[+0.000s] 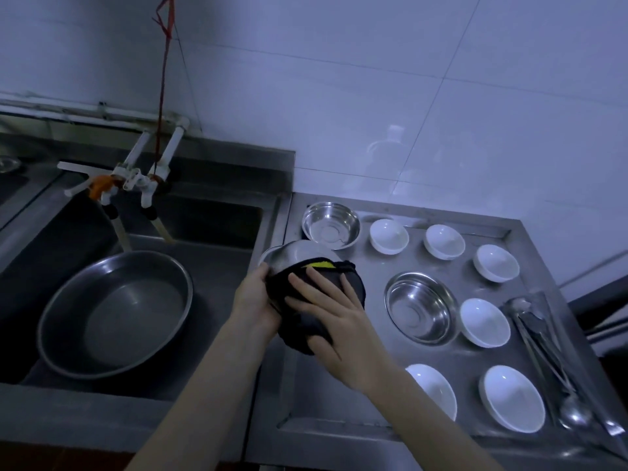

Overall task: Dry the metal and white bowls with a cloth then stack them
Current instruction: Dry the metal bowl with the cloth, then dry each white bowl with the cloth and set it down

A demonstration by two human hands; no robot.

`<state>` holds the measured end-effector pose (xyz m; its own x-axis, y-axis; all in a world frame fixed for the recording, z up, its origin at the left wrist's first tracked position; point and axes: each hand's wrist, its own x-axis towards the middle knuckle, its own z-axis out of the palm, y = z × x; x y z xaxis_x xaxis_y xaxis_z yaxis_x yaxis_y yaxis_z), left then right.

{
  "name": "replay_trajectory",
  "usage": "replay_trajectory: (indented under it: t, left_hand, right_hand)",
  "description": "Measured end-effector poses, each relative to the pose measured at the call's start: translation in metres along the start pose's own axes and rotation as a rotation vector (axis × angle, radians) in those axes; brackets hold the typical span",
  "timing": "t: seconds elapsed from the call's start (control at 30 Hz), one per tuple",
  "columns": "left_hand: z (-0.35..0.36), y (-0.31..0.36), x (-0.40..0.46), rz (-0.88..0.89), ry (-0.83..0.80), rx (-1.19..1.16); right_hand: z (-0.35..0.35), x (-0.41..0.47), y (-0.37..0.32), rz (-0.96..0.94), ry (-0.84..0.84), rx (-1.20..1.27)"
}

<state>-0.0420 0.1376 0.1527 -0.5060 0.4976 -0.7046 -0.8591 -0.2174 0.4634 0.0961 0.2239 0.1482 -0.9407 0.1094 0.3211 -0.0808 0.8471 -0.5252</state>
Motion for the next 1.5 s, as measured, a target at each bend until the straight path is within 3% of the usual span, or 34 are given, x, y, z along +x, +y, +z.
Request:
replay_trajectory:
  t: [0.1, 0.2, 0.27, 0.37, 0.43, 0.7, 0.83, 0.97, 1.07, 1.23, 1.33, 1.5]
  left_hand:
    - [-0.01, -0.001, 0.017, -0.068, 0.046, -0.056]
    - [-0.023, 0.0, 0.038, -0.081, 0.058, -0.099]
    - [-0.03, 0.0, 0.052, -0.099, 0.056, -0.133]
    - [-0.03, -0.005, 0.063, -0.072, 0.013, -0.05]
    - [-0.025, -0.01, 0.066, -0.032, -0.009, 0.035]
    - [-0.028, -0.015, 0.083, 0.019, 0.09, 0.017]
    - [-0.023, -0.023, 0.089, 0.076, 0.063, 0.077]
    - [-0.023, -0.03, 0.075, 0.259, -0.031, 0.424]
    - [-0.036, -0.042, 0.058, 0.381, -0.168, 0.767]
    - [-0.074, -0.077, 0.046, 0.535, -0.488, 1.238]
    - [-0.088, -0.098, 0.042, 0.642, -0.528, 1.382]
    - [-0.11, -0.132, 0.05, 0.909, -0.552, 1.81]
  right_hand:
    - [0.007, -0.023, 0.005, -0.001, -0.002, -0.033]
    - [0.008, -0.043, 0.016, 0.101, 0.047, 0.096]
    - [0.007, -0.05, 0.025, 0.323, 0.149, 0.288]
    - [0.004, -0.042, 0.033, 0.806, 0.352, 0.655]
    - [-0.001, -0.027, 0.041, 0.938, 0.415, 0.761]
    - [0.003, -0.028, 0.031, 1.061, 0.357, 0.735]
    - [0.013, -0.039, 0.024, 1.185, 0.313, 0.879]
    - [-0.004, -0.035, 0.042, 1.268, 0.619, 1.141]
    - [-0.029, -0.042, 0.053, 1.232, 0.744, 1.008]
    - [-0.049, -0.059, 0.071, 1.255, 0.628, 0.618]
    - [-0.05, -0.065, 0.082, 1.258, 0.562, 0.56]
    - [-0.045, -0.064, 0.094, 1.222, 0.476, 0.56]
